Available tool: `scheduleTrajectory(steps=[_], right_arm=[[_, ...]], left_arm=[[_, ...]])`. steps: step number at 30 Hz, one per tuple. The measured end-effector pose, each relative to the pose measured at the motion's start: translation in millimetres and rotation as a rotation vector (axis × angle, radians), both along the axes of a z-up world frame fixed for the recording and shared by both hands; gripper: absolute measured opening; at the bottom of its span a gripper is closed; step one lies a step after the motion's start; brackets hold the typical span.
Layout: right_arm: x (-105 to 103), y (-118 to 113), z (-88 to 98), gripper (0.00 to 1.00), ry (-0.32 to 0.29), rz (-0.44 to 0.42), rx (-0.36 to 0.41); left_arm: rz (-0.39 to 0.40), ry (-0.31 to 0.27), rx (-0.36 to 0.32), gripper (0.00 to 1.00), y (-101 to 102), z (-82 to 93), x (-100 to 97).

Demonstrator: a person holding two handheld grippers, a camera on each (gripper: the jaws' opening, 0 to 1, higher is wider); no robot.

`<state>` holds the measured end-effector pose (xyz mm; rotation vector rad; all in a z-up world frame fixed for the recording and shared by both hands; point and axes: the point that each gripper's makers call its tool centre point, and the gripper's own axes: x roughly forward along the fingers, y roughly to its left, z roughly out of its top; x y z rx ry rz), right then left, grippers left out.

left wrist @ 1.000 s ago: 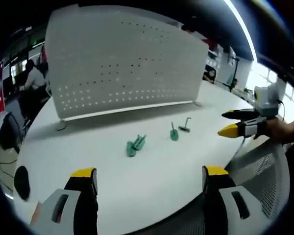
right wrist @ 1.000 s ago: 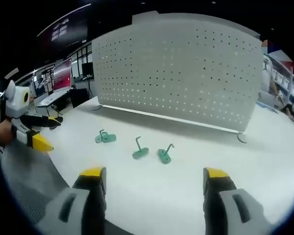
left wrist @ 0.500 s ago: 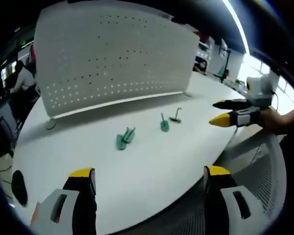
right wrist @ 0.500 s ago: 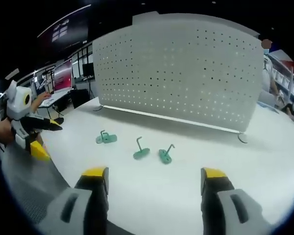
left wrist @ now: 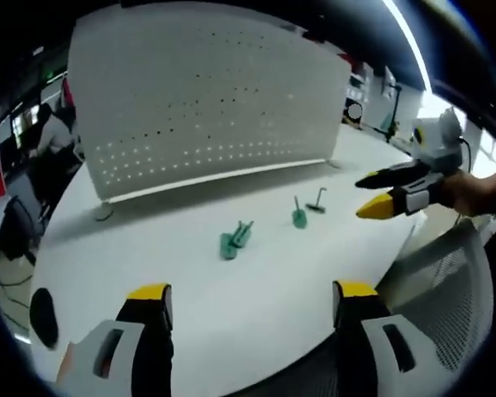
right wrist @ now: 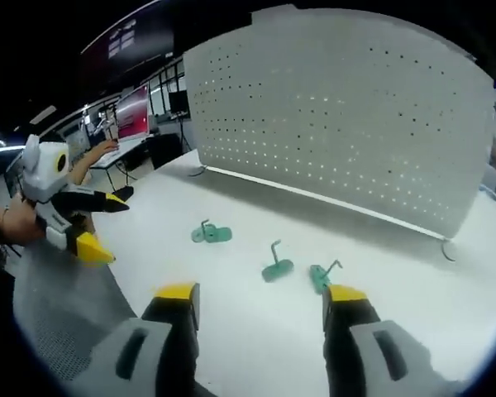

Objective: Insert the hook assembly into the mounting plate slot until the hook locks in place.

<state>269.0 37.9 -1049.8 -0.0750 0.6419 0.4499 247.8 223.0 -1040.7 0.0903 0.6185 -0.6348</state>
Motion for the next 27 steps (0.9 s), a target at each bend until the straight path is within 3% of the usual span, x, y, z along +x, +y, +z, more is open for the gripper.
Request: scheduleTrajectory(steps=[2, 3, 4, 5, 7, 9, 19, 27], right_arm=[[15, 9, -10.8, 0.49, 0.029, 0.008, 0.022], [21, 13, -19.7, 0.46, 0.065, 0.007, 0.028], [27, 13, -23.4, 0.45, 0.062, 0.005, 0.024], [36, 13, -29.6, 0.44, 0.044, 0.000, 0.002], [43, 11, -45.4, 0.38, 0.084, 0.006, -0.044], [50, 14, -54.8, 0.35, 0.118, -0.022, -0.003], [78, 14, -59.8, 0.23, 0.158, -0.144, 0.077], [85, 15, -64.8, 0.13, 0.208, -0.167, 0.073]], left_arm=[[-0.007, 0.006, -0.002, 0.83, -2, -1.3, -1.8], [-0.021, 0.015, 0.022, 0.83, -2, -5.8, -4.0], [-0.034, 0.018, 0.045, 0.83, -3, -8.5, -5.3], [-0.053, 0.018, 0.050, 0.83, -8, -10.5, -7.1], [-0.080, 0.032, 0.052, 0.83, -15, -13.7, -11.3], [-0.090, 0.026, 0.065, 0.83, -16, -14.1, -12.6], [-0.100, 0.044, 0.079, 0.83, -16, -19.1, -14.2], [-0.101, 0.057, 0.083, 0.82, -16, -21.3, -14.9]])
